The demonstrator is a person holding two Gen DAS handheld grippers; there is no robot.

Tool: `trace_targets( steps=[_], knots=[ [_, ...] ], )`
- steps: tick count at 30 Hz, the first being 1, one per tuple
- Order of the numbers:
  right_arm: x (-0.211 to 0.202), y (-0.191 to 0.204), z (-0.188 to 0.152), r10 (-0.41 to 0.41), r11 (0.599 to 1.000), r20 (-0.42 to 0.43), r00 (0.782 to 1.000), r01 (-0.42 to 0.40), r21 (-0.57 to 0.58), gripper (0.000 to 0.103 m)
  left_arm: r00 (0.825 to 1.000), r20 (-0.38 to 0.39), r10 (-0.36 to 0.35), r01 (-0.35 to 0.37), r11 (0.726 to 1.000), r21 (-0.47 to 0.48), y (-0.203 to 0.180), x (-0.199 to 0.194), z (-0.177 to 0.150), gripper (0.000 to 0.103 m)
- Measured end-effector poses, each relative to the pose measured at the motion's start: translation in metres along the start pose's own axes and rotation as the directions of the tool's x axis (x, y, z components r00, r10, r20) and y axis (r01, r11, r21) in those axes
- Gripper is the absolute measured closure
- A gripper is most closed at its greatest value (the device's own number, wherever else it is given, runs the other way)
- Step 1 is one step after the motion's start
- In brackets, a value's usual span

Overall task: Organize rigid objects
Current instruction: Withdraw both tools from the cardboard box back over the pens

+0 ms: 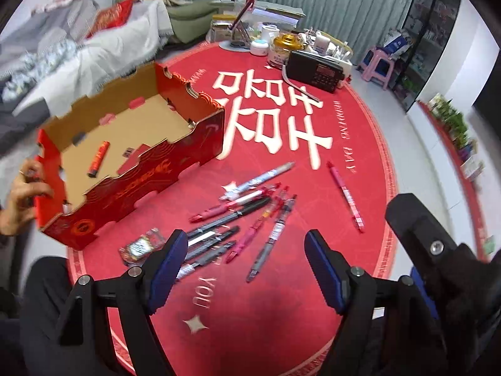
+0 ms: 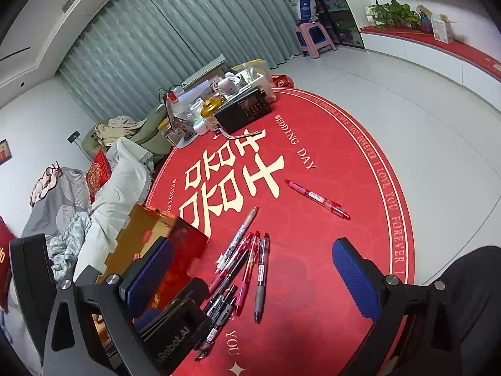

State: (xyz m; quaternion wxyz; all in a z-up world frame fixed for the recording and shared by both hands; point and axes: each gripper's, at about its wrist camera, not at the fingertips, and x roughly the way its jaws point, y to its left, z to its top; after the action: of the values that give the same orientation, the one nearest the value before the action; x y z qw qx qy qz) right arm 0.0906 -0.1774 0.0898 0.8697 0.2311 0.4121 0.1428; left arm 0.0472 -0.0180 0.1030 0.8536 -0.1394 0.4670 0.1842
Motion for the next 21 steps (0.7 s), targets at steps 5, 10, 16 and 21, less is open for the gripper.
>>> trace_targets(
  steps=[5,10,16,21],
  knots=[
    [0.004,-0.010,-0.006,0.042,0.998,-0.022,0.999,-0.040,0.053,0.001,0.998,-0.038,0.055,-0.054,0.998,0.036,0.000,0.002,-0.003,0.023],
    [0.017,-0.020,0.001,-0.112,0.994,-0.041,0.993,0.113,0.013,0.001,0.996,-0.042,-0.076,0.074,0.996,-0.047,0.014,-0.003,-0.011,0.023],
    [0.020,-0.020,-0.004,-0.150,0.989,-0.057,0.987,0.150,-0.007,0.001,0.972,-0.118,-0.203,0.152,0.927,-0.344,0.050,0.022,-0.021,0.023],
    [0.026,-0.014,-0.010,0.007,1.000,-0.114,0.994,-0.005,0.023,0.001,0.956,-0.074,-0.283,0.217,0.856,-0.469,0.068,0.029,-0.023,0.022]
  ],
)
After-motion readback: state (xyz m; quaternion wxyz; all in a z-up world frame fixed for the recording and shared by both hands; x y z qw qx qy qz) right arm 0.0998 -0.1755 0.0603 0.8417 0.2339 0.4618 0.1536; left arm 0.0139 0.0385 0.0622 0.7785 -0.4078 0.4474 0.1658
